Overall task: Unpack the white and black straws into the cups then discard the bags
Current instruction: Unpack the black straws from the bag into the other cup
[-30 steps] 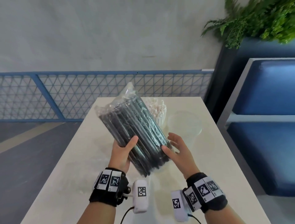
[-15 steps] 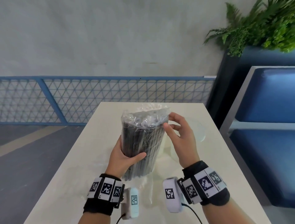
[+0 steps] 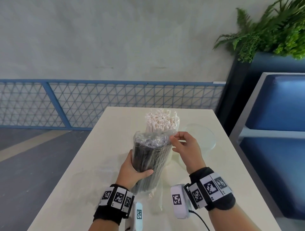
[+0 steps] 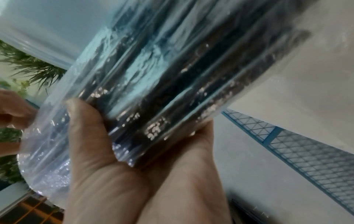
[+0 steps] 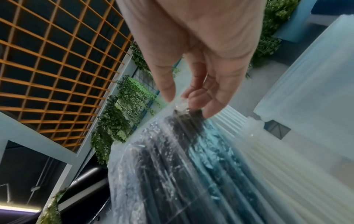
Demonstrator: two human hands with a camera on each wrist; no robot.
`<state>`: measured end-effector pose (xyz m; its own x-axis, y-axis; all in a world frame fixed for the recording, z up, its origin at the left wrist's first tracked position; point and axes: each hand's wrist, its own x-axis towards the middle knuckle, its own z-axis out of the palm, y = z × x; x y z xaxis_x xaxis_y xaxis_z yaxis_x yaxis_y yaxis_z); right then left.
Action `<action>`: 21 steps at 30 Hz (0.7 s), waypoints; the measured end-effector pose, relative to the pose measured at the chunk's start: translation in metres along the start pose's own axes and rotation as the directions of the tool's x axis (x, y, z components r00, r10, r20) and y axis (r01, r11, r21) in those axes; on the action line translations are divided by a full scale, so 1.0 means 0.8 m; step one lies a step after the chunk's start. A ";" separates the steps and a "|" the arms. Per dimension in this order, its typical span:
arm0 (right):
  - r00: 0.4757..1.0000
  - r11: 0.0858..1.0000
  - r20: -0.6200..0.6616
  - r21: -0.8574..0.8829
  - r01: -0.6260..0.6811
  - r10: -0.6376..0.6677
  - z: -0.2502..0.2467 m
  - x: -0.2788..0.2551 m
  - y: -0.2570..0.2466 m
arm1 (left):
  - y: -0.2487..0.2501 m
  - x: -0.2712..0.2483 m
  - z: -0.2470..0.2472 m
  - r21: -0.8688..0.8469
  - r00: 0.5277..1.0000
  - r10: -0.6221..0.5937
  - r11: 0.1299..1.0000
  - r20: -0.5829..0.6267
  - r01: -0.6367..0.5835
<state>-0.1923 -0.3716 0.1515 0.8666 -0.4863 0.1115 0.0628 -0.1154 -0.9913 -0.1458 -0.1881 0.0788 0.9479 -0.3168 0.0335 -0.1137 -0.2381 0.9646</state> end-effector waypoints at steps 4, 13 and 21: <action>0.998 1.000 0.060 0.014 -0.024 0.023 0.004 -0.003 0.008 | 0.013 0.008 0.001 -0.066 0.999 0.007 0.998 -0.041 -0.010; 0.991 0.992 0.124 0.101 -0.072 0.059 0.000 -0.003 0.006 | 0.018 0.015 0.002 -0.086 0.997 0.009 0.996 -0.080 -0.016; 0.985 0.998 0.174 0.063 -0.022 0.010 -0.006 -0.002 0.013 | 0.032 0.023 -0.017 -0.063 1.000 0.024 0.998 0.007 -0.023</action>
<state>-0.1958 -0.3762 0.1416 0.9400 -0.3297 0.0875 0.0753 -0.0498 -0.9959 -0.1271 -0.1877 0.1072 0.9427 -0.3290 0.0544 -0.1167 -0.1727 0.9780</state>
